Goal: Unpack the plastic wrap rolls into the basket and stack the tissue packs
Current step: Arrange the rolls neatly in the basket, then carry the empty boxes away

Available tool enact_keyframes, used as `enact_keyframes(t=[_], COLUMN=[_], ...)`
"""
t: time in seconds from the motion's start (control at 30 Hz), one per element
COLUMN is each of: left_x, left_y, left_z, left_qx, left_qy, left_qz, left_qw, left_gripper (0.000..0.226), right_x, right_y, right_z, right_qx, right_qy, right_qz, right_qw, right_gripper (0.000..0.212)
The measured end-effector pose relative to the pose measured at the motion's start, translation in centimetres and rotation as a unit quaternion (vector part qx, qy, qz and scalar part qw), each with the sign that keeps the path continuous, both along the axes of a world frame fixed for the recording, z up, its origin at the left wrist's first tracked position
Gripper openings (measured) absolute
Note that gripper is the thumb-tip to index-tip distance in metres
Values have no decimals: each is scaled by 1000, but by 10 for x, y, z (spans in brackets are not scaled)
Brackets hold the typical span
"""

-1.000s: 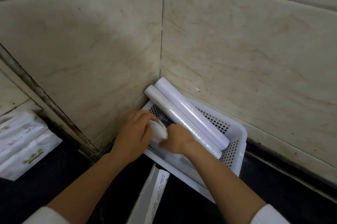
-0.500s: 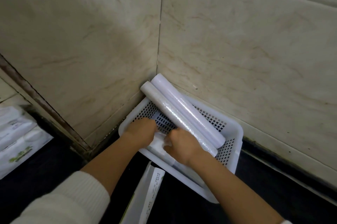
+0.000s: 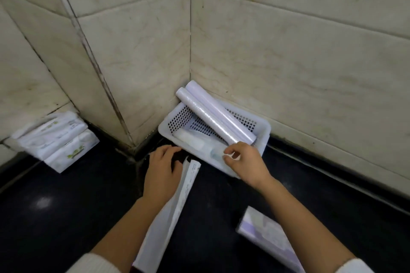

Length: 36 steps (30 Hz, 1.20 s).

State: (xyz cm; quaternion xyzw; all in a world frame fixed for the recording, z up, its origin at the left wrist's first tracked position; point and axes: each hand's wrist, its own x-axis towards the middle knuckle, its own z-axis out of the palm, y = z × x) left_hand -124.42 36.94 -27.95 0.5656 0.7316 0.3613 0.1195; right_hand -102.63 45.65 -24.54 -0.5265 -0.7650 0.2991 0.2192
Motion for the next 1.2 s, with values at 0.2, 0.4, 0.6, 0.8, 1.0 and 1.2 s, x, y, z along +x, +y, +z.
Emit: enact_keyframes(t=[0.2, 0.4, 0.6, 0.8, 1.0, 1.2], left_x=[22, 30, 35, 47, 81, 200], left_y=[-87, -141, -180, -230, -317, -454], left_z=[-27, -44, -38, -19, -12, -49], left_qx=[-189, -326, -275, -174, -97, -47], left_qy=[46, 62, 17, -52, -71, -118], left_qz=[-7, -15, -6, 62, 208, 415], left_qw=[981, 943, 961, 981, 971, 901], left_gripper=[58, 67, 48, 53, 59, 58], right_x=[66, 109, 110, 59, 17, 48], right_y=[-82, -145, -189, -191, -242, -359], right_z=[-3, -23, -43, -8, -1, -36], right_qx=[-24, -124, -149, -105, -127, -219], right_qy=[-66, -282, -332, -149, 8, 28], right_qz=[-67, -71, -88, -11, 113, 284], right_qw=[995, 949, 927, 983, 985, 933], right_gripper=[17, 83, 86, 77, 67, 62])
